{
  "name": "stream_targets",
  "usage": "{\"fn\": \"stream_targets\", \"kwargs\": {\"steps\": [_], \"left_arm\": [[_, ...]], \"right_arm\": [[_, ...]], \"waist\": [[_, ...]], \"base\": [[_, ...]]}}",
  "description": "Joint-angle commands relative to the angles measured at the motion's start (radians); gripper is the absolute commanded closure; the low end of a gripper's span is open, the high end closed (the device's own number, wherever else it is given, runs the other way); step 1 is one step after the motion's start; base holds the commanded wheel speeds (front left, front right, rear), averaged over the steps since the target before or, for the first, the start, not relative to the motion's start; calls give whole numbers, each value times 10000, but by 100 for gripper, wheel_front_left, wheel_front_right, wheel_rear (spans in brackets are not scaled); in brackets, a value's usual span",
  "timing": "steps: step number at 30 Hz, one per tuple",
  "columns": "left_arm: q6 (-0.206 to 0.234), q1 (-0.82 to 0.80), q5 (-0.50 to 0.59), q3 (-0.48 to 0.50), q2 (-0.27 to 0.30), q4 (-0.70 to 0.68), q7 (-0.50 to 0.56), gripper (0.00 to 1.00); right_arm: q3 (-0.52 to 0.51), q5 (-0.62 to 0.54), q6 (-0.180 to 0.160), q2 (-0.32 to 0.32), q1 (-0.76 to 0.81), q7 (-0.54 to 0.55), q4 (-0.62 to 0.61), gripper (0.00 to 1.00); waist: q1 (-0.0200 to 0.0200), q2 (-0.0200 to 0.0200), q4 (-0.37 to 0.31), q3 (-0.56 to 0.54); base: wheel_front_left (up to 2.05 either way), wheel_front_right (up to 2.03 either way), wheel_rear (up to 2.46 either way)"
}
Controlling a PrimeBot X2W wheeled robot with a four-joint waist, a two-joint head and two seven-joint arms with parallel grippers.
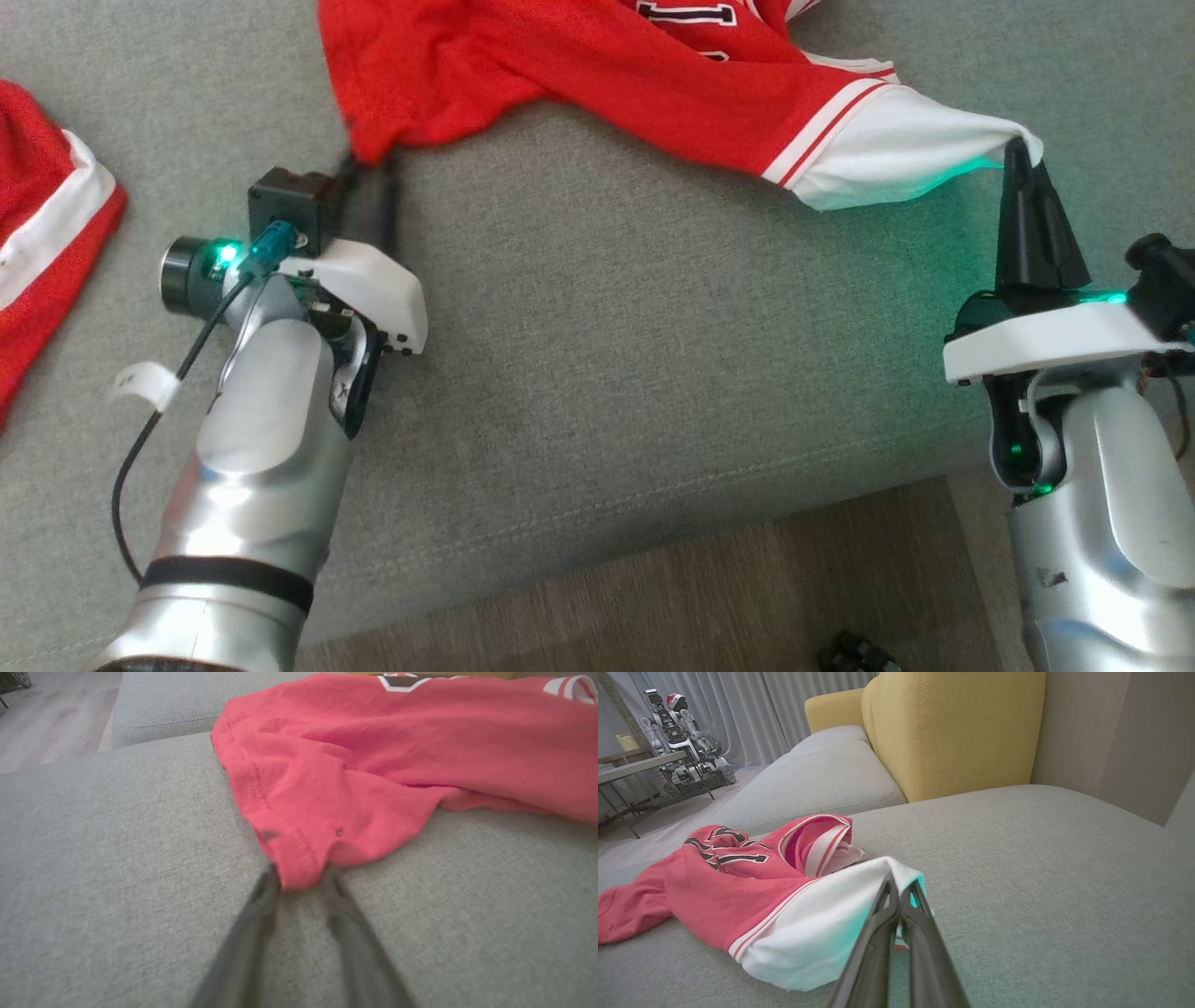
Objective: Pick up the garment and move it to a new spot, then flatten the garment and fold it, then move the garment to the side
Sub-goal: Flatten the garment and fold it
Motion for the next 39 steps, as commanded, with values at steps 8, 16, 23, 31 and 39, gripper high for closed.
{"fn": "stream_targets", "kwargs": {"steps": [8,16,23,31,39], "left_arm": [[-126,14,-179,401,195,-973,-53,100],[-366,777,-338,796,235,-3256,-53,100],[-705,1300,-721,1053,235,-4509,-53,100],[-862,1882,-1747,1239,92,-5620,-53,100],[-697,2561,-2250,1277,102,-6556,708,100]], "right_arm": [[39,-336,-2,1,-244,-93,-145,100],[-641,-1890,-2,-2,-1116,1,-146,100],[-840,-2586,-2,-495,-2305,356,84,100],[-436,-2394,-2,-1305,-2959,881,126,100],[-291,-1007,-2,-1908,-2407,2770,-1309,100]], "waist": [[0,0,315,-412],[0,0,967,-1362],[0,0,1441,-2531],[0,0,1879,-3879],[0,0,1976,-4620]], "base": [[0,0,0],[0,0,0],[0,0,0],[0,0,0],[0,0,0]]}}
